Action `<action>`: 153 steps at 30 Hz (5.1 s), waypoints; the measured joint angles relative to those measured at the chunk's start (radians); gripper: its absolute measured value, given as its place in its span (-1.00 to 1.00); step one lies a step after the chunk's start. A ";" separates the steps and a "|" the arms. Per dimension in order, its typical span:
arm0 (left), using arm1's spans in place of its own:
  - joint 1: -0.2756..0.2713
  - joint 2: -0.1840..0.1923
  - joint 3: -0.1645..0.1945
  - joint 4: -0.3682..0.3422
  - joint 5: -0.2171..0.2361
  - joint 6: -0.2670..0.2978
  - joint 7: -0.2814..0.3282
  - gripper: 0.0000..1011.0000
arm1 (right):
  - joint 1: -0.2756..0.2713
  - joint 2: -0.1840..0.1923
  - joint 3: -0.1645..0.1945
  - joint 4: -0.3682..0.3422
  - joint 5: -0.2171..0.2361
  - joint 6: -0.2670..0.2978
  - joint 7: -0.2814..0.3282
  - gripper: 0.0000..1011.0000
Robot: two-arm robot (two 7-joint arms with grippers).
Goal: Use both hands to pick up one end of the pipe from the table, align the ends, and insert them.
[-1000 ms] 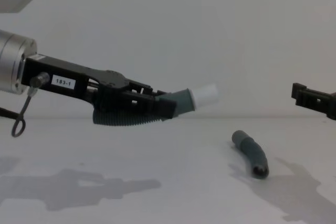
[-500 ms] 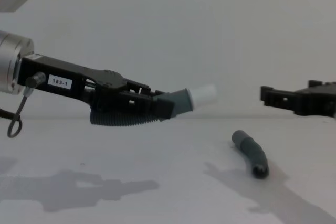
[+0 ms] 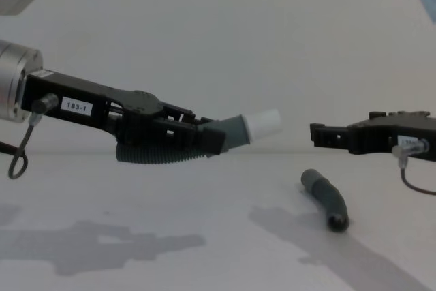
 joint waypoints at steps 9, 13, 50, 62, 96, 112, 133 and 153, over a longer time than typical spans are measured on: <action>0.001 0.001 0.000 -0.001 -0.001 0.000 0.000 -0.35 | 0.034 -0.019 -0.012 0.053 -0.028 0.023 -0.018 0.98; 0.001 0.001 0.000 -0.001 -0.001 0.000 0.000 -0.35 | 0.042 -0.033 -0.011 0.070 -0.030 0.038 -0.028 0.98; 0.001 0.001 0.000 -0.001 -0.001 0.000 0.000 -0.35 | 0.121 -0.152 -0.009 0.231 -0.049 0.157 -0.081 0.98; 0.001 0.001 0.000 -0.001 -0.001 0.000 0.000 -0.35 | 0.159 -0.173 -0.008 0.303 -0.063 0.145 -0.079 0.98; 0.001 0.001 0.000 -0.001 -0.001 0.000 0.000 -0.35 | 0.193 -0.209 0.039 0.393 -0.067 0.137 -0.074 -0.34; 0.001 0.001 0.000 -0.001 -0.001 0.000 0.000 -0.35 | 0.183 -0.202 0.049 0.387 -0.069 0.121 -0.043 -0.55; 0.001 0.001 0.000 -0.001 -0.001 0.000 0.000 -0.35 | 0.140 -0.091 0.041 0.282 -0.078 -0.081 0.136 -0.55; 0.001 0.001 0.000 -0.001 -0.001 0.000 0.000 -0.35 | 0.111 0.120 0.023 0.183 -0.064 -0.330 0.398 -0.55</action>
